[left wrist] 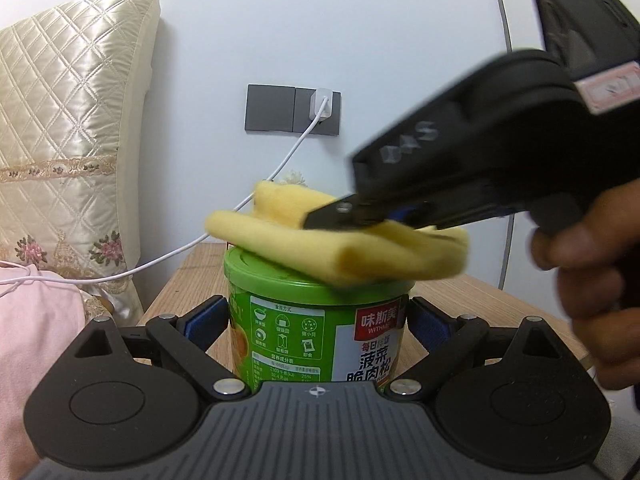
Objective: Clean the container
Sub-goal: 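Set the canister upright with the left gripper while right gripper wipes its lid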
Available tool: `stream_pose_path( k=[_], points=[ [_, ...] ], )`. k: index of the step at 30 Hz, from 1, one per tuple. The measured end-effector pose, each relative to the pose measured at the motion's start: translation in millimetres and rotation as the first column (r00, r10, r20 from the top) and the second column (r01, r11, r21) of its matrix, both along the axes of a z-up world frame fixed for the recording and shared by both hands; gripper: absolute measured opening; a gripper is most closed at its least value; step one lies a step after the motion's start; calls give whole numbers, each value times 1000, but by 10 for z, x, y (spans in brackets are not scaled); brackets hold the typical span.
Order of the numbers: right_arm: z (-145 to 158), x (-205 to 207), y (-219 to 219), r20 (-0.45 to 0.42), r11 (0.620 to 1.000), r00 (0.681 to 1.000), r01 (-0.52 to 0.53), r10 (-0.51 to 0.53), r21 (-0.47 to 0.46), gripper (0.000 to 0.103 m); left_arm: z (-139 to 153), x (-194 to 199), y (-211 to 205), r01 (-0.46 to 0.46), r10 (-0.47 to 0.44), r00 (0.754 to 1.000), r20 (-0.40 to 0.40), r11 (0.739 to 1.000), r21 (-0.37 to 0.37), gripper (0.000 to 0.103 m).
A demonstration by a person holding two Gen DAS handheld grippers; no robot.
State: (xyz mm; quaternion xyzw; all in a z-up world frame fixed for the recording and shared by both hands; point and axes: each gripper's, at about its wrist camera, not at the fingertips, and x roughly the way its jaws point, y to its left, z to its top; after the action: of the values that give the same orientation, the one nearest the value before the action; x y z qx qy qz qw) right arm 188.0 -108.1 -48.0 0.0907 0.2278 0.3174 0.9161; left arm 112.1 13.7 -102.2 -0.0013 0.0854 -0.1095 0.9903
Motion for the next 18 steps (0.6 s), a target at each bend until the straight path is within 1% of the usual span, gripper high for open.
stream_pose_path(
  k=[5,8,11,14,16,18],
  points=[
    [-21,-101,96,-5,997,998,-59,59,44,14,48,81,13,2,-2,1000,1,1000,0,97],
    [-15,-205,55,-9,995,997,-76,77,58,14,102,122,8,2,-2,1000,0,1000,0,97],
    [-2,-273,-65,-28,994,997,-71,73,82,13,161,175,2,-1,1,1000,-4,1000,0,97],
    [29,-325,-237,-17,994,999,-26,28,108,13,211,232,7,-16,16,1000,-9,1000,-3,97],
    [62,-333,-390,16,994,999,45,-47,101,13,243,279,10,-21,21,1000,-14,1000,-5,97],
    [77,-322,-549,43,988,990,131,-135,87,13,281,327,5,-23,23,1000,-15,1000,-3,97]
  ],
)
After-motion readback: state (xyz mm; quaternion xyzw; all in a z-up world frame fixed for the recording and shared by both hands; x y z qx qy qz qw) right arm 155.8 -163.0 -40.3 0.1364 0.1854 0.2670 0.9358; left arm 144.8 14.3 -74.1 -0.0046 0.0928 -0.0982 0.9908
